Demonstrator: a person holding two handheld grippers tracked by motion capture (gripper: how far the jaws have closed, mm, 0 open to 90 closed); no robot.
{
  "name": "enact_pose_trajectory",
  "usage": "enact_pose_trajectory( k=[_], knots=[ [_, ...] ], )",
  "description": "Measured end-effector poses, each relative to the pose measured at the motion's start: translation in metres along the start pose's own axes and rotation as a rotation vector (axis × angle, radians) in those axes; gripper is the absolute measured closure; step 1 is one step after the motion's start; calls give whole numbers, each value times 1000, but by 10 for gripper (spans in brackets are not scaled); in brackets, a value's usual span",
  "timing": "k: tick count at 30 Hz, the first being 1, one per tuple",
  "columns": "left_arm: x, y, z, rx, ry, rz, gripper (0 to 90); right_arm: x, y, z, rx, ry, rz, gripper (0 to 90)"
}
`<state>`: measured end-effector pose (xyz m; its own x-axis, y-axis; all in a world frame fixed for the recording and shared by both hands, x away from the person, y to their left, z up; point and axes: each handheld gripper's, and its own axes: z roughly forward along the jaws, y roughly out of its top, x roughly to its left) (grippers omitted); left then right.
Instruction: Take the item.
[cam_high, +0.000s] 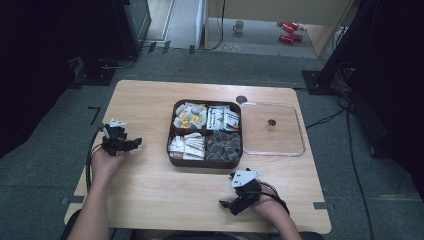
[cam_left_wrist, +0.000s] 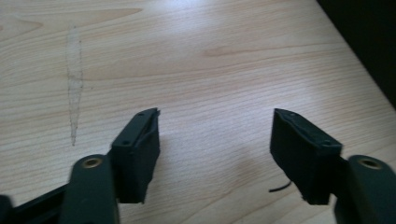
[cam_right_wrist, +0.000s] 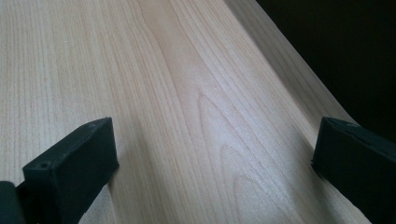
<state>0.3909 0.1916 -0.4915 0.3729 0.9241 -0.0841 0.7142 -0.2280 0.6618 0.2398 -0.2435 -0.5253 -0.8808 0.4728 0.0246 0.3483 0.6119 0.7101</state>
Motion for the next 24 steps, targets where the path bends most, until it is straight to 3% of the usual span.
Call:
enact_pose_trajectory(
  k=[4, 6, 9, 11, 14, 24],
  knots=[
    [0, 5, -4, -10, -41, -11, 363, 0, 0, 0, 0, 1, 0, 0],
    [-2, 7, -5, -10, -49, 3, 364, 0, 0, 0, -1, 0, 0, 0],
    [-9, 10, -9, -12, -49, 58, 370, 0, 0, 0, -1, 1, 0, 0],
    [-11, 12, -10, -14, -55, 60, 370, 0, 0, 0, -1, 1, 0, 0],
    [-13, 14, -11, -9, -78, 57, 441, 0, 0, 0, -1, 1, 0, 0],
    [-26, 28, -18, -35, -149, 91, 473, 0, 1, 1, 0, 0, 1, 0]
  ],
)
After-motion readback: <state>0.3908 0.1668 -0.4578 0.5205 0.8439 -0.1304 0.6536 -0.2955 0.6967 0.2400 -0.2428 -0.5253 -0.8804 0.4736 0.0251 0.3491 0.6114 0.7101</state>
